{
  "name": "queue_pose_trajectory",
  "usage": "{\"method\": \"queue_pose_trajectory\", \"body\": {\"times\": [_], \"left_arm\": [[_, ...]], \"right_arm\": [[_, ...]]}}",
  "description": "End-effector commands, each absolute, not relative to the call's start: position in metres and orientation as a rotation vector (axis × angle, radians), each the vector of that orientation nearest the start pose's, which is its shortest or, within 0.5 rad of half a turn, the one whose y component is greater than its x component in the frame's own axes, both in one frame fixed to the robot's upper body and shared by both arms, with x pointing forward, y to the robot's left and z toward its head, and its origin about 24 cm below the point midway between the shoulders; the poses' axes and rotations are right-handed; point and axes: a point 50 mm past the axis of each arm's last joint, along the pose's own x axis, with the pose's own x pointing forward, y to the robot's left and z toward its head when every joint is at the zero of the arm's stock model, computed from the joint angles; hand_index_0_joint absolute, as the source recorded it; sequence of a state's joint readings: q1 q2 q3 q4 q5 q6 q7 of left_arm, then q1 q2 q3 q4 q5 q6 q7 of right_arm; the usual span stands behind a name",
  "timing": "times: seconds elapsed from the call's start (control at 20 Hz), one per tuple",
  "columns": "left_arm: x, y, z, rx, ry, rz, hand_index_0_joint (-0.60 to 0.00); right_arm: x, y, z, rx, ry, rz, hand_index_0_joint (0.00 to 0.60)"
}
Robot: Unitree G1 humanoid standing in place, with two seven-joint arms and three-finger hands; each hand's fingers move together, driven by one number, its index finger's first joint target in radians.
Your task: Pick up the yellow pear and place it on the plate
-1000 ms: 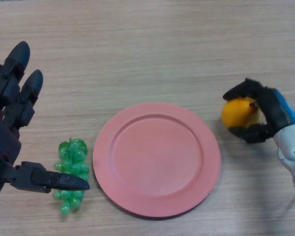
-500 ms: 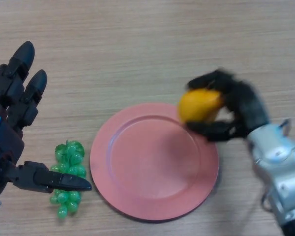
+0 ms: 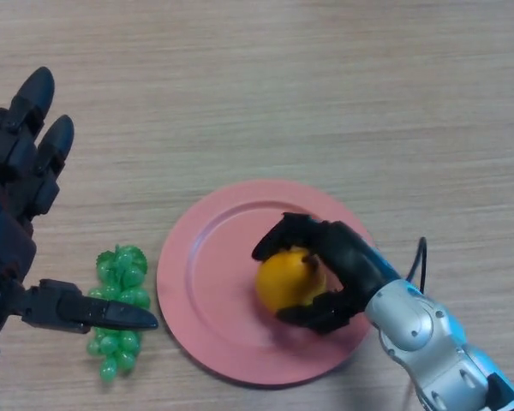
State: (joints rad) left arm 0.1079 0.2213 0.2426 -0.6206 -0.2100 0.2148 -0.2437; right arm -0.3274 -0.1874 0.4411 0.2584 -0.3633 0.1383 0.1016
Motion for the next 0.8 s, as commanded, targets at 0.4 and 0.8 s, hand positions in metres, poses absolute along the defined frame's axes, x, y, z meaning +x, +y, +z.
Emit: {"method": "queue_pose_trajectory", "body": {"times": [0.4, 0.8], "left_arm": [[0.206, 0.202, 0.181, 0.246, -0.536, -0.122, 0.000], [0.213, 0.198, 0.181, 0.277, -0.544, -0.148, 0.000]], "right_arm": [[0.298, -0.083, 0.114, -0.450, -0.240, 0.392, 0.000], [0.255, -0.156, 0.172, -0.269, -0.356, 0.241, 0.000]]}}
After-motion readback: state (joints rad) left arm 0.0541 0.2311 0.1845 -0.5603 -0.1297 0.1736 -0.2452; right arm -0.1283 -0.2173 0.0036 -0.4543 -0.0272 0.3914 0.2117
